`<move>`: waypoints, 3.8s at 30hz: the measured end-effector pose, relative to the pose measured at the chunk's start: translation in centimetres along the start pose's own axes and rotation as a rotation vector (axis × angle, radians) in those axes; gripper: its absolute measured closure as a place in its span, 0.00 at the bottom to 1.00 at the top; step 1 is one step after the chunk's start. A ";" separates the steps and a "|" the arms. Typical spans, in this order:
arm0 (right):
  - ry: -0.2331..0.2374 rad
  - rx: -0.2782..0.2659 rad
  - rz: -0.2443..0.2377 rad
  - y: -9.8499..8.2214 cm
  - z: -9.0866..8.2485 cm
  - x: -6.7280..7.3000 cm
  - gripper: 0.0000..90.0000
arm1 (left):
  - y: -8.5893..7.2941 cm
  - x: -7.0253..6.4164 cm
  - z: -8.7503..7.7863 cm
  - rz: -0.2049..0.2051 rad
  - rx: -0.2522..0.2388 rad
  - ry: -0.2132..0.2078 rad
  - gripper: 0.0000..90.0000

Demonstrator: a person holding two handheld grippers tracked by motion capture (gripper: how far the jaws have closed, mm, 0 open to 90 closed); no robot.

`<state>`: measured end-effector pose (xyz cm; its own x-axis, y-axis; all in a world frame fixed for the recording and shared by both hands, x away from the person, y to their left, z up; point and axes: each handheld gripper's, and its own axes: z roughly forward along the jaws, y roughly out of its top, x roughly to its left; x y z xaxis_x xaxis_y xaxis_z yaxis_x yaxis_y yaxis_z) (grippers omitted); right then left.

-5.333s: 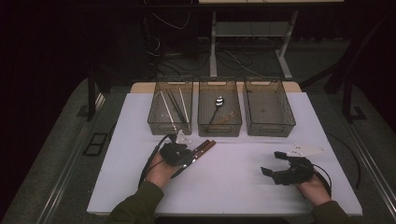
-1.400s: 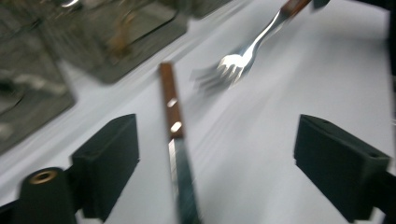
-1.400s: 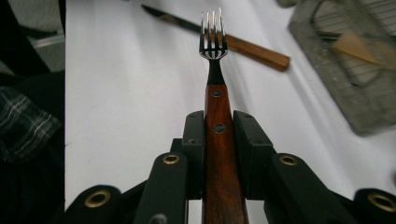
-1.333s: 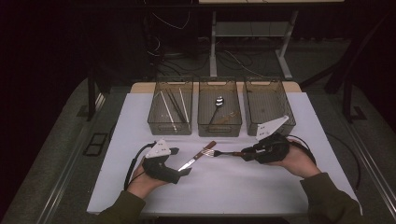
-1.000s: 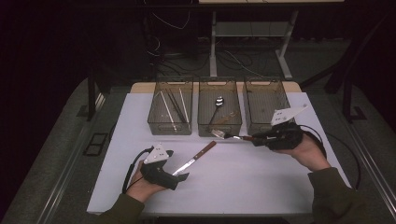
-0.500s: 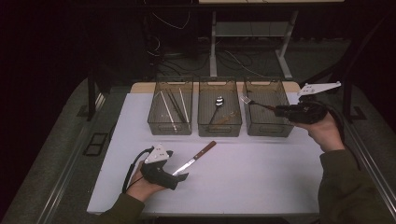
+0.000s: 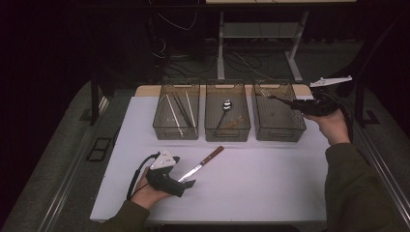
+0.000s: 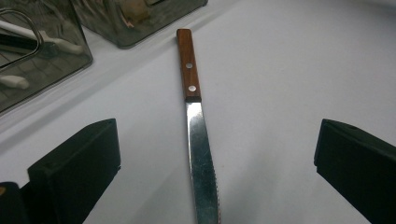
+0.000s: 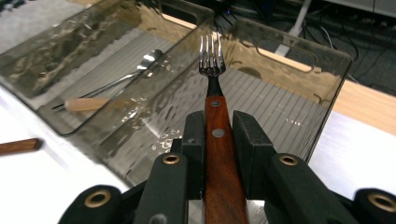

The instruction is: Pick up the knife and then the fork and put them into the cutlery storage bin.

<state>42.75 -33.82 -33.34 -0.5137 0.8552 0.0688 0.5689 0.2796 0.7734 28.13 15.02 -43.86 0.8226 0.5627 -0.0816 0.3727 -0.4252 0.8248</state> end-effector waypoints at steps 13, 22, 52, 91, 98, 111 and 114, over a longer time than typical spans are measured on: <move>-0.027 0.090 0.059 -0.6 4.5 -1.0 0.84 | 0.0 -0.2 0.0 0.003 -0.002 -0.009 0.00; -0.028 0.117 0.072 -0.9 6.5 -0.6 0.84 | 0.0 -0.2 -0.1 0.006 -0.001 -0.012 0.00; 0.091 -0.038 -0.026 -4.7 0.7 4.2 0.30 | 0.2 -0.3 0.1 -0.002 0.039 -0.001 0.09; 0.197 -0.051 -0.068 -16.0 -1.4 11.8 0.18 | 3.6 0.6 3.4 -0.090 0.131 0.029 0.68; 0.197 -0.059 -0.059 -16.0 -1.5 11.6 0.18 | 4.3 0.6 5.8 -0.093 0.206 0.061 0.74; 0.199 -0.069 -0.059 -15.9 -1.6 11.6 0.18 | 4.0 0.4 6.9 -0.072 0.235 0.096 0.84; 0.200 -0.066 -0.062 -15.9 -1.6 11.7 0.18 | 4.0 0.2 6.9 -0.050 0.246 0.107 0.84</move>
<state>26.71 -28.99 -43.80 -0.6676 0.7315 0.1383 0.4921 0.2942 0.8193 32.81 8.53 -44.45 0.7557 0.6531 -0.0482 0.5150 -0.5472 0.6598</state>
